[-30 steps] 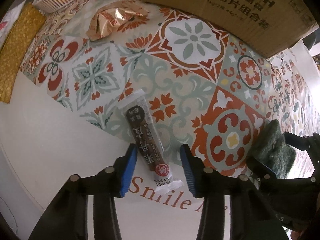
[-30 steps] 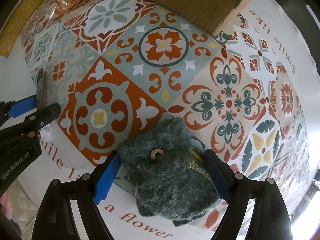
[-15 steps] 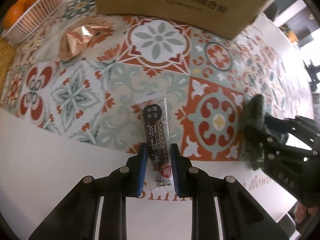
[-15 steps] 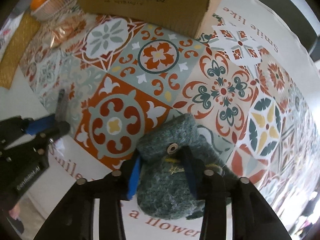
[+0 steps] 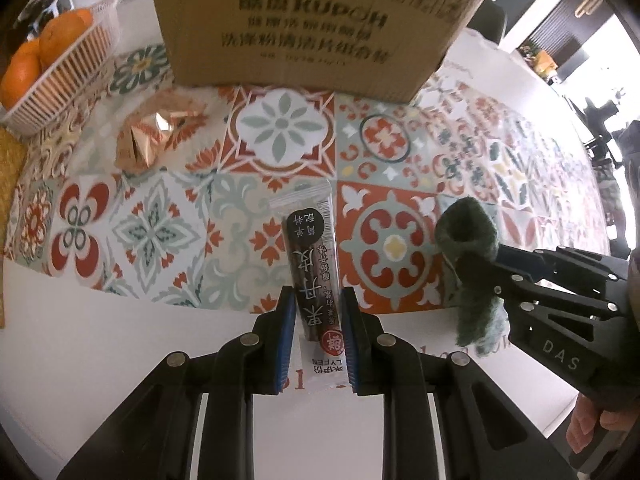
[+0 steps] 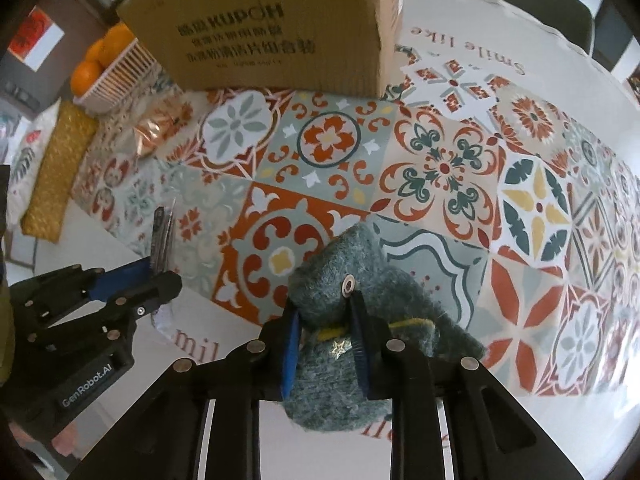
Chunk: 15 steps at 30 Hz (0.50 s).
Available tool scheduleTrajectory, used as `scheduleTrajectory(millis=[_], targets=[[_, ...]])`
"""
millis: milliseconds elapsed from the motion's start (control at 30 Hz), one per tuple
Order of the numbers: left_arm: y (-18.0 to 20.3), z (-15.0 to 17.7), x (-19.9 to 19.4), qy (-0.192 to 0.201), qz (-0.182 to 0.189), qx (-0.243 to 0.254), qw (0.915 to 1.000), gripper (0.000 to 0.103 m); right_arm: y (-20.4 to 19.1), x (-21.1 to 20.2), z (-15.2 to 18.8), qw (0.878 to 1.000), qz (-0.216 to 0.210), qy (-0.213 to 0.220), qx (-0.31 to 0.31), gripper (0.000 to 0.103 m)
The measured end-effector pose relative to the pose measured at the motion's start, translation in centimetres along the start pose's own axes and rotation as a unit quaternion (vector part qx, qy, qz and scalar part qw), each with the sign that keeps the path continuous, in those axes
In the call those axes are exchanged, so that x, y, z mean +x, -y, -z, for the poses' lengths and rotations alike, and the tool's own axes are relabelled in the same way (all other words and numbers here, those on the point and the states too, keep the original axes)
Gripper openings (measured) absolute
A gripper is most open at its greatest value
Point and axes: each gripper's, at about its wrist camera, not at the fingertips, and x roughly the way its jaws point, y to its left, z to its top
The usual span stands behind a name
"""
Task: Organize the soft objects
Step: 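Lift the sock with the right gripper over the box while the left carries the snack stick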
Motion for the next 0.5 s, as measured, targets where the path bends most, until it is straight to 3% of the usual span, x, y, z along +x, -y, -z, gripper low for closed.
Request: scheduleTrajectory(millis=[500], targets=[[0.2,-0.2,-4.9,0.060,0.016,0.048,0.9969,0.023,-2.4,-4.7,0.7,0.995,-0.009,0.088,0.047,0.017]])
